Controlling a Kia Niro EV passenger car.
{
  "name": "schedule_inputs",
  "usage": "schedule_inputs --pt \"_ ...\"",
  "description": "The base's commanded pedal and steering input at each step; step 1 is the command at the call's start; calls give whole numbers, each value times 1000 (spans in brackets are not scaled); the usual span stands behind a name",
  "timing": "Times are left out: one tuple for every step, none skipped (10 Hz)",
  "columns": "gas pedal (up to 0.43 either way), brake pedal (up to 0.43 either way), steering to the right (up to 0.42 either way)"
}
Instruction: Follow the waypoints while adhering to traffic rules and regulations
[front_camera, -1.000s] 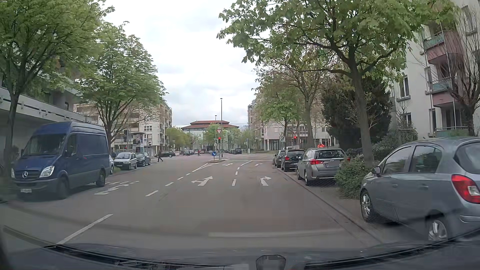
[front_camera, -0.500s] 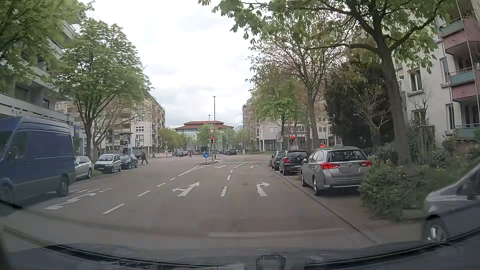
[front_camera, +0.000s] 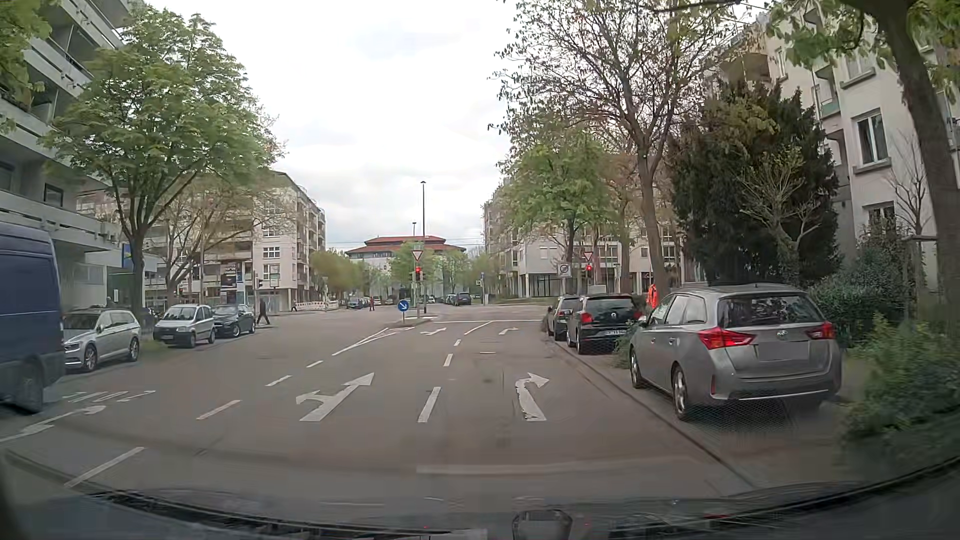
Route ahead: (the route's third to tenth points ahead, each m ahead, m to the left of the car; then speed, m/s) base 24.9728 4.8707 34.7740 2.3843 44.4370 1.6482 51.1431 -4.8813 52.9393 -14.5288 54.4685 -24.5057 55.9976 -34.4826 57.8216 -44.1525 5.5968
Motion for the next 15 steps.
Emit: schedule_inputs --pt "67 0 -11" --pt "67 0 -11" --pt "67 0 -11" --pt "59 0 -11" --pt "59 0 -11" --pt "59 0 -12" --pt "59 0 -11" --pt "59 0 -10" --pt "47 0 -8" --pt "39 0 -6" --pt "20 0 -1" --pt "0 0 3" --pt "0 0 4" --pt "0 0 4" --pt "0 0 4"
